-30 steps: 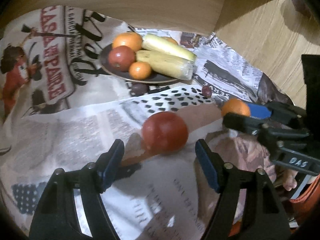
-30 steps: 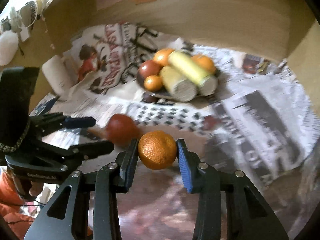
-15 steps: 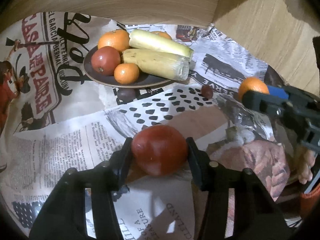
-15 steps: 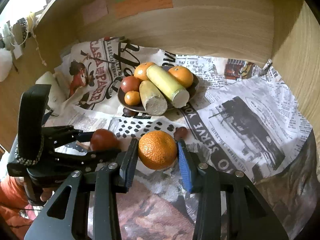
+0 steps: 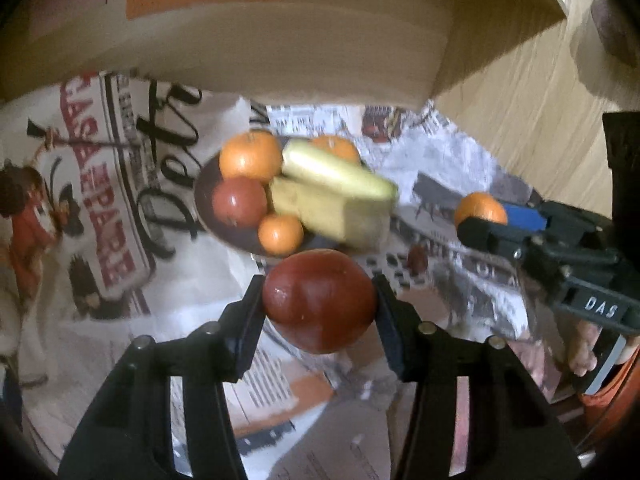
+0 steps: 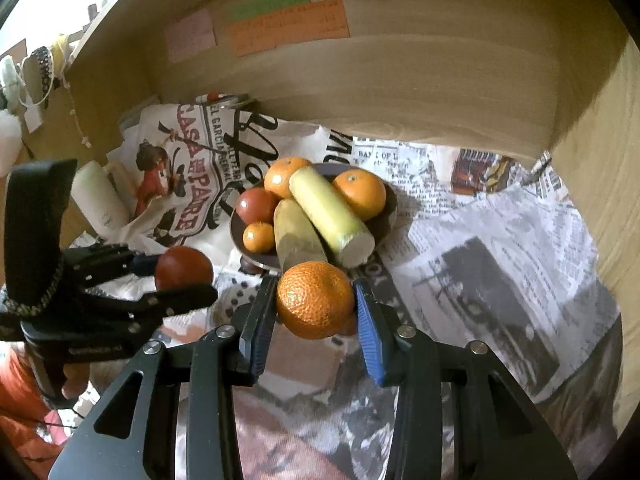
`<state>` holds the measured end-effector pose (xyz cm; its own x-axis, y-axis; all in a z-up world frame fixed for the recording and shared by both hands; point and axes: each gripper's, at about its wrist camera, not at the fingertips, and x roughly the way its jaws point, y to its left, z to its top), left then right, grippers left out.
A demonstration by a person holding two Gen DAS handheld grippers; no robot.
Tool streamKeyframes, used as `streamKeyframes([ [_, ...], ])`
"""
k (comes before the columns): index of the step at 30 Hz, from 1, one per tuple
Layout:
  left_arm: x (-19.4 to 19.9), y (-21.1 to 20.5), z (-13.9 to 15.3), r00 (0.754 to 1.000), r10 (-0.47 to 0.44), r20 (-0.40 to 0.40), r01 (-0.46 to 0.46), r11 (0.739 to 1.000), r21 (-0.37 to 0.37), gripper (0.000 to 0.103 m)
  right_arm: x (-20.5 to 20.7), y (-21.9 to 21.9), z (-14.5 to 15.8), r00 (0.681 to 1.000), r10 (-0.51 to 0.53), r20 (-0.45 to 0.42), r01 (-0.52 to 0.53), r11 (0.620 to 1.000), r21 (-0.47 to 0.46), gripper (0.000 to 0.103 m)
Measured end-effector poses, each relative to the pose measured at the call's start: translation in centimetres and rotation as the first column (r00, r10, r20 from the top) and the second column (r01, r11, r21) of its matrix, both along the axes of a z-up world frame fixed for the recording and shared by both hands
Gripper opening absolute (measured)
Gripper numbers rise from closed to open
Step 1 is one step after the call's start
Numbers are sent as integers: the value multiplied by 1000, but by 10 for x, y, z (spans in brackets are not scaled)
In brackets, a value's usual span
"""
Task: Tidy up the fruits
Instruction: 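Carry the tomato with the left tool while the right tool carries the mandarin onto the plate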
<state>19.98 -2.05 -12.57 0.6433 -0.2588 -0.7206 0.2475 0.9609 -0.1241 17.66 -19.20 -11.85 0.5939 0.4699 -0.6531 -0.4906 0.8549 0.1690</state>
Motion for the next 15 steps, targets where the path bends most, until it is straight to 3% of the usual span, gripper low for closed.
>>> streamKeyframes([
  [8,37,11,14,999,41,22,-40,999,-21,52,25,12,10,999,19,26,-18,1000,-21,36],
  [15,82,18,8,999,49,-19,-50,998,-33,52,56,32,5,998,60,10,-60,996,-66,36],
])
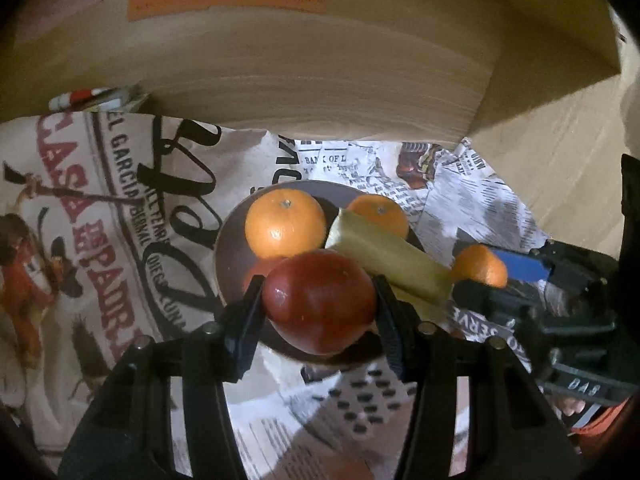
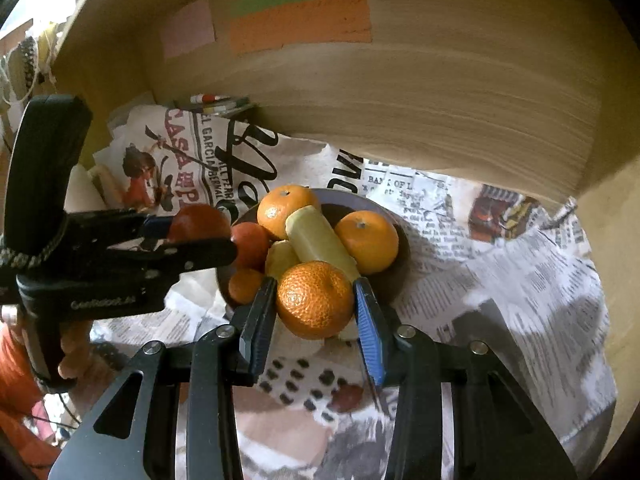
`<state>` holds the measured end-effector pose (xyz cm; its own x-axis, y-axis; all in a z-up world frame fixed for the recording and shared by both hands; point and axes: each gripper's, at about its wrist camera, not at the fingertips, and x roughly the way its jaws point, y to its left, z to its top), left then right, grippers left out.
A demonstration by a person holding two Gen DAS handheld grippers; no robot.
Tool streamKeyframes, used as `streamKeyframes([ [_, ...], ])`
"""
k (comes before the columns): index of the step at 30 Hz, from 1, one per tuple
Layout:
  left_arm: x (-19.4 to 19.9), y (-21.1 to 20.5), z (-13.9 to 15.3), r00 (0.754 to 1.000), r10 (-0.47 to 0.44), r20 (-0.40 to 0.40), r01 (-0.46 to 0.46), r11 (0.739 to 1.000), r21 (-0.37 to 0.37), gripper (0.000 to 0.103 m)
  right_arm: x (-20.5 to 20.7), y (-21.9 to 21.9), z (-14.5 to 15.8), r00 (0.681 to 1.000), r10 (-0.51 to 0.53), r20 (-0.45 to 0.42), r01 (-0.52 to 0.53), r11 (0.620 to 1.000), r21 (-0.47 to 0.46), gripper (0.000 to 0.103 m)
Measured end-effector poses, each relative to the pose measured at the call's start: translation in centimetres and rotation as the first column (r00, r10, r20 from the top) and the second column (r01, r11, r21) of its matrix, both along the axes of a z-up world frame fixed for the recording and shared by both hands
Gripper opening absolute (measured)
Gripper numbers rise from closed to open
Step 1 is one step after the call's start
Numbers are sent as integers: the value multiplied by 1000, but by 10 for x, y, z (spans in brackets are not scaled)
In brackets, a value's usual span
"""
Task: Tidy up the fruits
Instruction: 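Carry the tomato with the left tool while the right tool carries the mandarin onto the plate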
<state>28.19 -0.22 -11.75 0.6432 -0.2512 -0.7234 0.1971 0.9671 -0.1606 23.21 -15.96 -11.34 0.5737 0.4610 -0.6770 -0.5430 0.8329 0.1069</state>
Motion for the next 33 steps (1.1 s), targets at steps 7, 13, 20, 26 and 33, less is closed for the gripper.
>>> streamKeyframes([
  [7,30,0,-10,999,-19,-41,18,999,-30,52,22,16,-11,999,38,-32,-39,998,-46,36],
  [13,39,-1,-14,998,-27,-52,24,999,-48,52,30,27,-17,996,77,-37,-80,994,-75,36],
  [20,34,-2,-10,999,-30,-45,27,998,-60,56,32,35,-18,995,100,-30,-103,991,-88,38],
  [26,22,4,-4,1000,-17,-26,15,997,-73,56,32,30,-18,996,86,-31,-88,993,-84,41],
  [33,-2,11,10,999,9,42,-7,999,-37,56,23,15,-11,998,59,-25,-60,997,-57,41],
])
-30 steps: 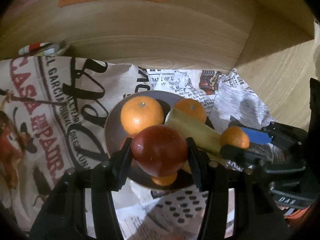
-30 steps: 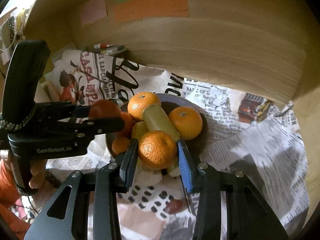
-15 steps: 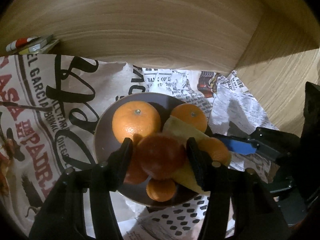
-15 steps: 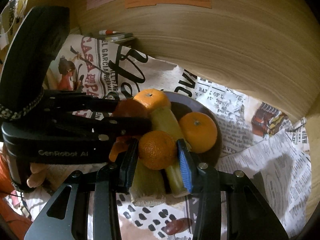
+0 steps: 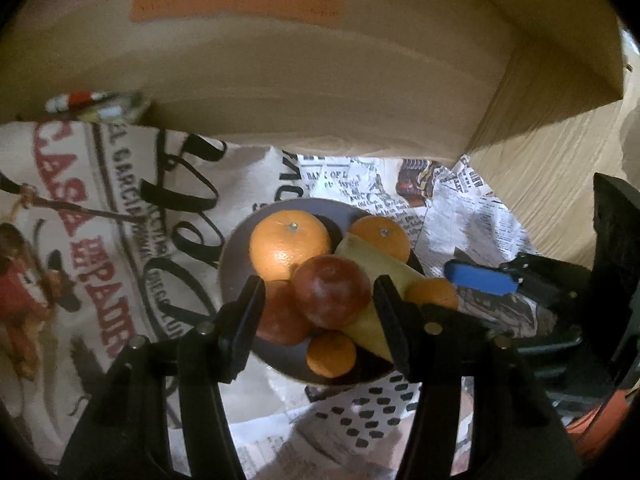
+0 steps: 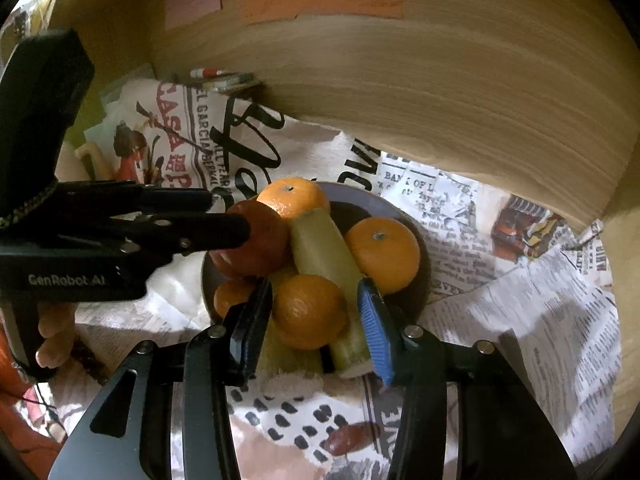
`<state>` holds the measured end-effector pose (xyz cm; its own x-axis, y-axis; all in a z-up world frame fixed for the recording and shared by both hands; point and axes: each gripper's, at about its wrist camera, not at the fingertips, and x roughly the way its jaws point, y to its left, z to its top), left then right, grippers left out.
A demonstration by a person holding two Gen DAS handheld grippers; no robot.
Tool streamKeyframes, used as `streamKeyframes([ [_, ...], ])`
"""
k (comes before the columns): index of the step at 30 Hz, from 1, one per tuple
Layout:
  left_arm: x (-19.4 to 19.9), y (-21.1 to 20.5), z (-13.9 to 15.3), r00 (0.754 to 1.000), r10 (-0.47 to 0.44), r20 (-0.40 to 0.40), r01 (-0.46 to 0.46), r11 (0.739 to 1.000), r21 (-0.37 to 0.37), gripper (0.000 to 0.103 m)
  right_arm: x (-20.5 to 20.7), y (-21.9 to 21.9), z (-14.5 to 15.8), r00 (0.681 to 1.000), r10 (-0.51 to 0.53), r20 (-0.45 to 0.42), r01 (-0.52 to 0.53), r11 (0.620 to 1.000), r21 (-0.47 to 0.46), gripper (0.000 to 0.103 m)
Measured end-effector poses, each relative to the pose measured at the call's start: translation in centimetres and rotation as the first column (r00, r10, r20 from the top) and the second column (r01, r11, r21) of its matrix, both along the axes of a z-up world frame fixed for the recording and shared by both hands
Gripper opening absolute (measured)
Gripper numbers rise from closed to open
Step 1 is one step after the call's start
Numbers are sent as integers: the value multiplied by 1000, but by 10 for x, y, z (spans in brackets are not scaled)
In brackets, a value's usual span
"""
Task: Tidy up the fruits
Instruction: 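Carry the tomato with the left tool while the right tool carries the mandarin onto the plate, then grasp another small mandarin from the newspaper with the right tool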
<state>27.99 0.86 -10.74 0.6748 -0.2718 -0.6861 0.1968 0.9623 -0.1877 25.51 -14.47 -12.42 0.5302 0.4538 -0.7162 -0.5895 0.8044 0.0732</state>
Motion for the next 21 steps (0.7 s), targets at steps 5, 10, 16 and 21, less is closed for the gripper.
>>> streamKeyframes([
  [5,-27,2,6,997,27,75,-33,997,74,65,-15,-19,12,998,-42,52,42,999,12,46],
  [10,-44,2,-6,999,15,44,-18,997,72,66,-30,-39,11,995,-90,42,89,996,20,48],
  [16,-54,-7,-27,1000,-5,-18,6,999,54,66,-38,-57,-15,991,-117,-69,118,993,12,49],
  [21,-60,-12,-37,999,-13,-43,15,998,54,66,-40,-55,-40,985,-112,-127,106,993,-58,48],
])
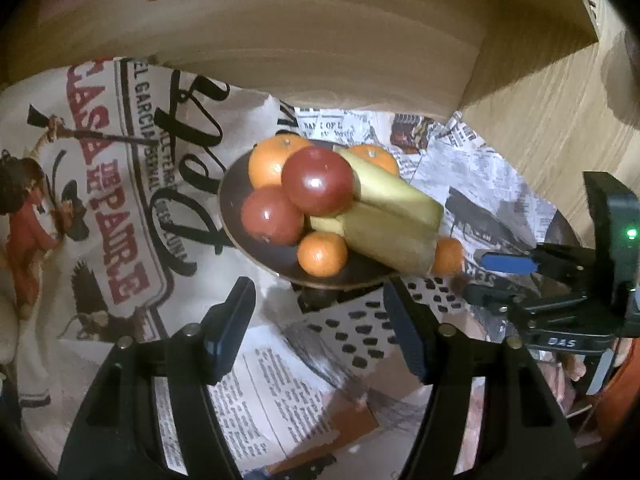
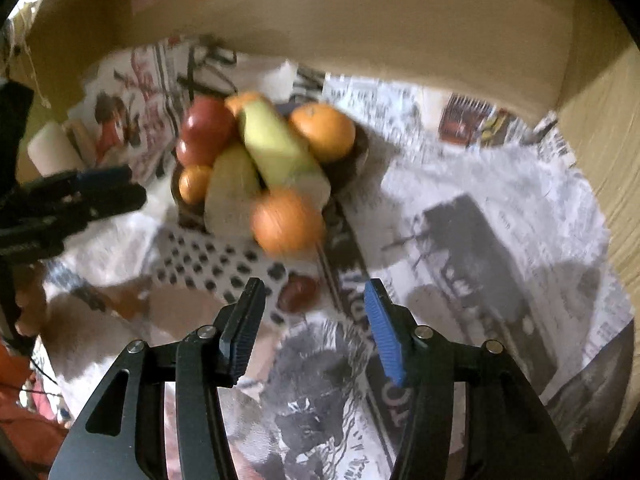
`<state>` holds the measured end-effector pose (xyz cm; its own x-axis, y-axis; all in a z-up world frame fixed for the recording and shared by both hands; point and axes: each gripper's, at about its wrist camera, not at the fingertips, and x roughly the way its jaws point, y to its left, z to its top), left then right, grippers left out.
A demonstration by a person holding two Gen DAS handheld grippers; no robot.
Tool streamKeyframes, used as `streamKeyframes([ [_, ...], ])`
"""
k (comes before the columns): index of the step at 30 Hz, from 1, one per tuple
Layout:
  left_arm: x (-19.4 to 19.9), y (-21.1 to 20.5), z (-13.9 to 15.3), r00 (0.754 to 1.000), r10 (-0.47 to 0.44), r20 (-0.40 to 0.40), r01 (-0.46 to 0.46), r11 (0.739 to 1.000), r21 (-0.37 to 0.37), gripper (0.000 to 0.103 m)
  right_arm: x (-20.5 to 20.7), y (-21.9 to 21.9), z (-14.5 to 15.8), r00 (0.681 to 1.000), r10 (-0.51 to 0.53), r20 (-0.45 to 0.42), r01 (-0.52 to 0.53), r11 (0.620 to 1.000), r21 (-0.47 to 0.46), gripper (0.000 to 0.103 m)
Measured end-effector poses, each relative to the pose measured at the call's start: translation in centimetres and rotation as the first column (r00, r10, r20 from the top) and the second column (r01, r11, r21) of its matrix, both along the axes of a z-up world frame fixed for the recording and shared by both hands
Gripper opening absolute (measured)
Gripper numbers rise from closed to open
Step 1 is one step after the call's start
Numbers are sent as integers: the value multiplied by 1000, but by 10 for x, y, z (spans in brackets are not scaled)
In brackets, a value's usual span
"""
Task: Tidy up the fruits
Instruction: 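Grasp another small mandarin from the newspaper with the right tool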
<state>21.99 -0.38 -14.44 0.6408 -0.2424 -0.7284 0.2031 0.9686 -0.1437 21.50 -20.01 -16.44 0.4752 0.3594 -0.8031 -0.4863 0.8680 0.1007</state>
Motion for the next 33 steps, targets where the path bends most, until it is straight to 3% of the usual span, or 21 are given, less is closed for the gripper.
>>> streamKeyframes([
  [7,-6,-7,-8,1000,-23,-19,23,1000,20,66,8,12,-17,999,23,-32,-24,998,-54,36],
  [11,-6,-13,-10,998,-52,-33,53,998,22,66,4,11,-16,999,38,-28,-40,997,-61,22],
  [18,-6,-22,-8,997,-80,-23,80,997,18,66,-4,-6,3,1000,3,11,-3,1000,-10,23],
  [23,-8,-19,-3,997,-78,-6,78,997,8,66,0,-21,23,996,-52,74,53,999,-1,40],
  [25,-10,-16,-3,997,-71,-3,71,997,8,66,9,-23,24,993,-82,87,84,996,-12,42],
  [32,-10,-22,-7,996,-83,-26,83,996,9,66,47,-21,-5,995,-96,-2,95,993,-67,41],
  [33,-9,-26,-8,995,-91,-30,91,996,9,66,49,-21,-9,995,-94,-13,93,993,-68,36],
])
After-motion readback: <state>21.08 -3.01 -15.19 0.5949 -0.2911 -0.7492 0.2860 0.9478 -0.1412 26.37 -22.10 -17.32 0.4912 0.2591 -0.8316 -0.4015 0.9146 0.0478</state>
